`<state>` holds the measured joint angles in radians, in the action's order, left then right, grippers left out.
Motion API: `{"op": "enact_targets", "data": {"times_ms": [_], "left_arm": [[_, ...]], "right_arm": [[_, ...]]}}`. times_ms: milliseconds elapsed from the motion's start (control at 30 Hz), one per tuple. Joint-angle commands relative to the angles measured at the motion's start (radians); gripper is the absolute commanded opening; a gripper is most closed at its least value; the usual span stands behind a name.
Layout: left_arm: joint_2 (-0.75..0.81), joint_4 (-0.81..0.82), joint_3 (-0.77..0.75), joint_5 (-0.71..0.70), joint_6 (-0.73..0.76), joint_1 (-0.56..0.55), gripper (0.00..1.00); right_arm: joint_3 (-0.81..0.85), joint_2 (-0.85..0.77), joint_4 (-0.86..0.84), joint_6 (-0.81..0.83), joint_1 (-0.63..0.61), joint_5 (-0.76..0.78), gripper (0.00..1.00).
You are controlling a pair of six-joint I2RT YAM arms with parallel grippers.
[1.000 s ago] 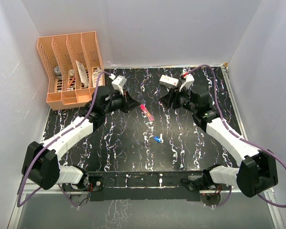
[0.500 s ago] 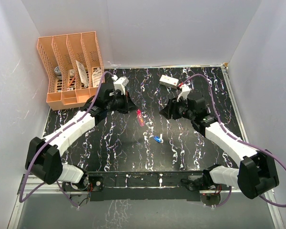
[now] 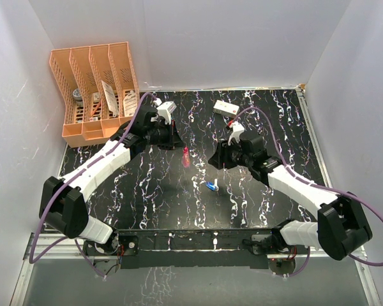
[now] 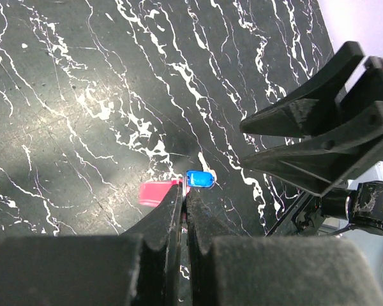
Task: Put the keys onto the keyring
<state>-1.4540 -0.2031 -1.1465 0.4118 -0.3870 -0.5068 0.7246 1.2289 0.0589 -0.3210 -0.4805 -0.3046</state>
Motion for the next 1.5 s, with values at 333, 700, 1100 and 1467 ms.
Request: {"op": "enact_targets", "data": {"times_ms": [333,700,1100,1467], "left_arm": [[0.021,-0.026,-0.020,0.034,-0.012,0.004,0.00],[0.038,-0.001,0.010,0.041,-0.013,0.004,0.00],[0.055,0.013,0.034,0.048,-0.015,0.004,0.00],[0.055,0.030,0.050,0.056,-0.020,0.004,0.00]], "right_arm": [[-0.058,0.043,0.097,-0.147,-0.087,0.112,0.43],[-0.080,0.008,0.180,-0.207,-0.143,0.176,0.43],[-0.004,0.063,0.281,-0.183,-0.220,0.311,0.41],[0.156,0.137,0.449,0.061,-0.336,0.498,0.41]]}}
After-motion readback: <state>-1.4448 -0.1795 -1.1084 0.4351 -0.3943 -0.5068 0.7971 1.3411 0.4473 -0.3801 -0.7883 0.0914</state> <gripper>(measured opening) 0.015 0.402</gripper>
